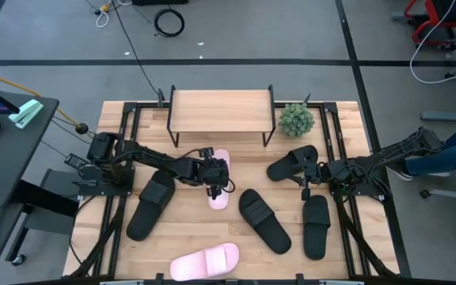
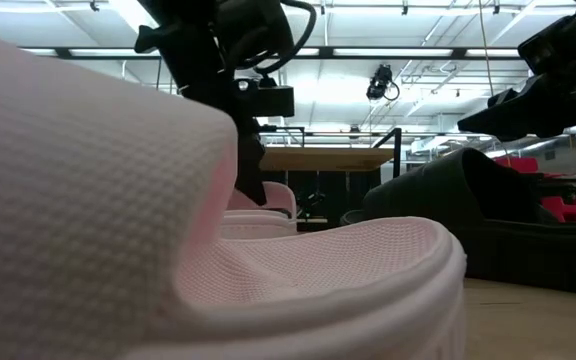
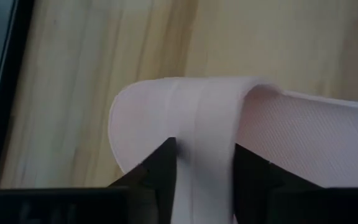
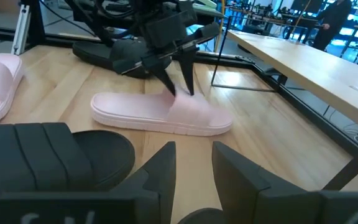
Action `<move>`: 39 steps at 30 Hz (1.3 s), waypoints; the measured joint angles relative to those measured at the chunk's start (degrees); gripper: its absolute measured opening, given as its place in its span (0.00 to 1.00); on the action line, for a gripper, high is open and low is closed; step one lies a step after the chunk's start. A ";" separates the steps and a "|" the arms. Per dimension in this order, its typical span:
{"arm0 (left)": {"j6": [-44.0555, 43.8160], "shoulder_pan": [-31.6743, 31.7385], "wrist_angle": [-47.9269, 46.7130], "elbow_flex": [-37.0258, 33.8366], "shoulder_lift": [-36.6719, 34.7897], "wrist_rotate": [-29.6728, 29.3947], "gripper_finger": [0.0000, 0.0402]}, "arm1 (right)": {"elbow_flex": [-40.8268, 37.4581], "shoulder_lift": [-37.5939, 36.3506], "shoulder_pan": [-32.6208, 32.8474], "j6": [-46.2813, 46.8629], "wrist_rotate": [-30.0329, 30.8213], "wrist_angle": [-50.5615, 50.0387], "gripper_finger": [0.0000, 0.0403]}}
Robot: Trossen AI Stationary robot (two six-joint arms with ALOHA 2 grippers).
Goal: Pick and place slides into the shelf
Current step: Put the top pink slipper on the shelf
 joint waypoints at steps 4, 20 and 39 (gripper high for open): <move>-0.12 -0.31 -0.04 0.00 0.00 -0.21 0.15 | 0.00 0.00 0.00 -0.02 0.00 0.00 0.27; -2.13 -11.75 -13.66 9.80 -3.65 -11.98 0.04 | 0.00 0.00 0.00 0.00 0.00 -0.31 0.27; -3.06 -0.96 -61.09 39.04 -3.68 -32.68 0.03 | 0.00 0.07 0.00 0.00 0.00 -1.29 0.27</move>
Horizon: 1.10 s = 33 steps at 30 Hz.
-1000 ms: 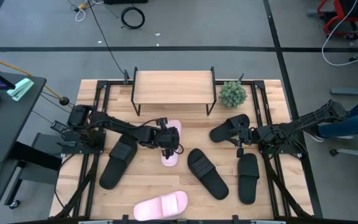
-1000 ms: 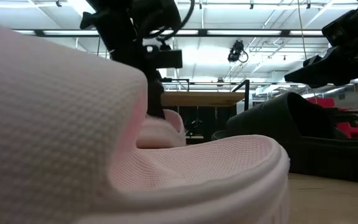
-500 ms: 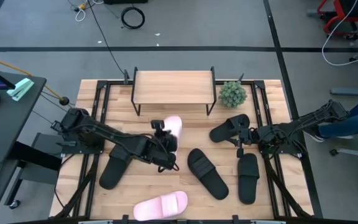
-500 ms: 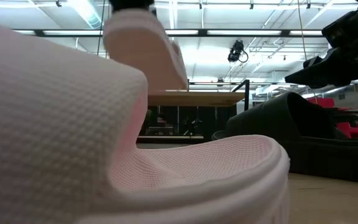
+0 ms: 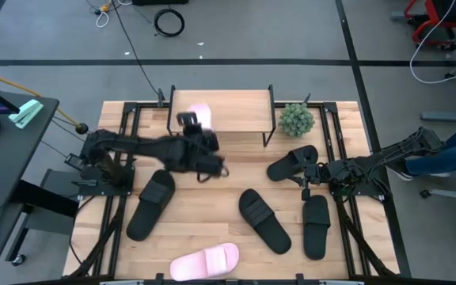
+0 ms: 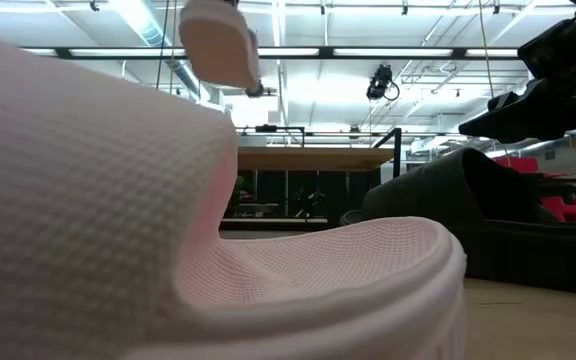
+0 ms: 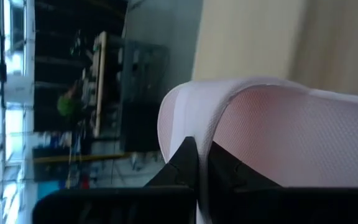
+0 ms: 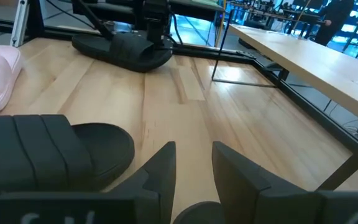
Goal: Pick and place slides into the shelf
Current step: Put the top pink slipper on the shelf
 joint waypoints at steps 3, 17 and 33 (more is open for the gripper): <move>2.76 5.05 0.15 -0.43 -0.75 0.15 0.03 | 0.00 0.00 0.00 0.00 0.02 0.00 0.27; 27.10 21.59 25.66 -10.33 -7.42 17.23 0.03 | 0.00 -0.01 0.00 -0.02 0.01 -0.48 0.27; 45.51 34.16 61.69 -39.64 -22.63 26.88 0.03 | 0.00 -0.01 0.00 -0.02 0.00 -1.28 0.27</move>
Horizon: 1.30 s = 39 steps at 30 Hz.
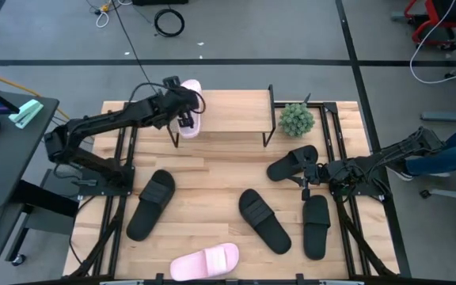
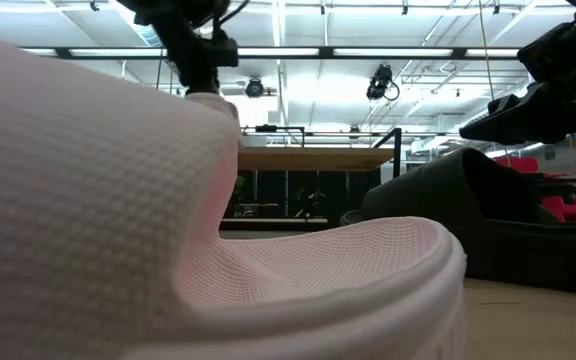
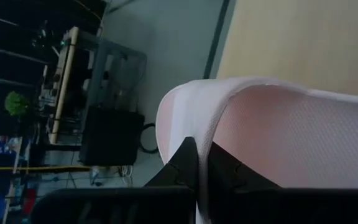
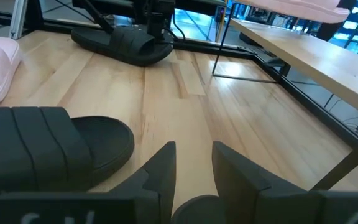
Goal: Pick and place slides into the shelf
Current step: Put the top pink slipper on the shelf
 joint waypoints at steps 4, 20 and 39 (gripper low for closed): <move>2.97 2.26 6.80 -3.98 -2.56 5.14 0.03 | 0.00 -0.01 0.00 0.00 0.00 -0.01 0.27; 4.33 10.17 17.14 -12.56 -3.18 7.90 0.03 | 0.00 -0.01 0.00 0.00 -0.01 -0.01 0.27; 4.34 10.46 15.41 -12.56 -3.11 7.57 0.13 | 0.00 0.00 0.00 -0.08 -0.01 -0.01 0.27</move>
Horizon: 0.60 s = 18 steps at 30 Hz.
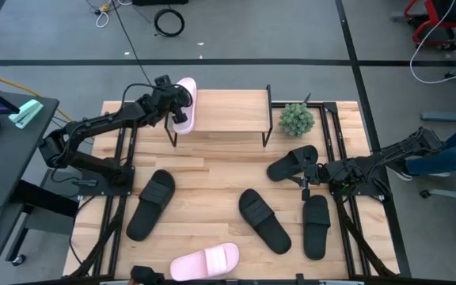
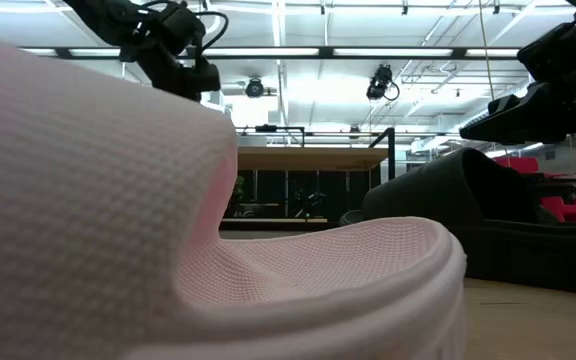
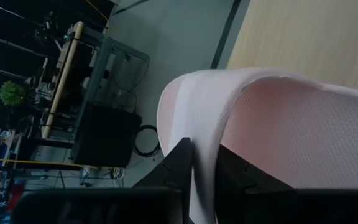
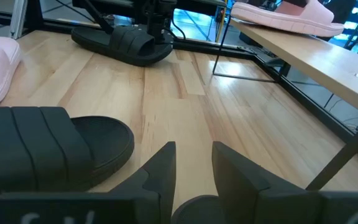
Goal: Pick and place slides into the shelf
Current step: Put the top pink slipper on the shelf
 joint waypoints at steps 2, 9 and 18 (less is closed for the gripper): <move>-0.03 -0.16 -0.32 0.00 0.00 -0.09 0.14 | 0.00 -0.01 0.00 -0.01 0.00 0.00 0.27; 0.03 -0.73 -0.49 0.00 0.00 -1.12 0.15 | 0.00 -0.01 0.00 -0.02 0.02 0.00 0.27; 0.45 -3.35 -0.47 0.00 0.02 -3.64 0.27 | 0.00 0.00 0.00 -0.03 0.01 0.00 0.27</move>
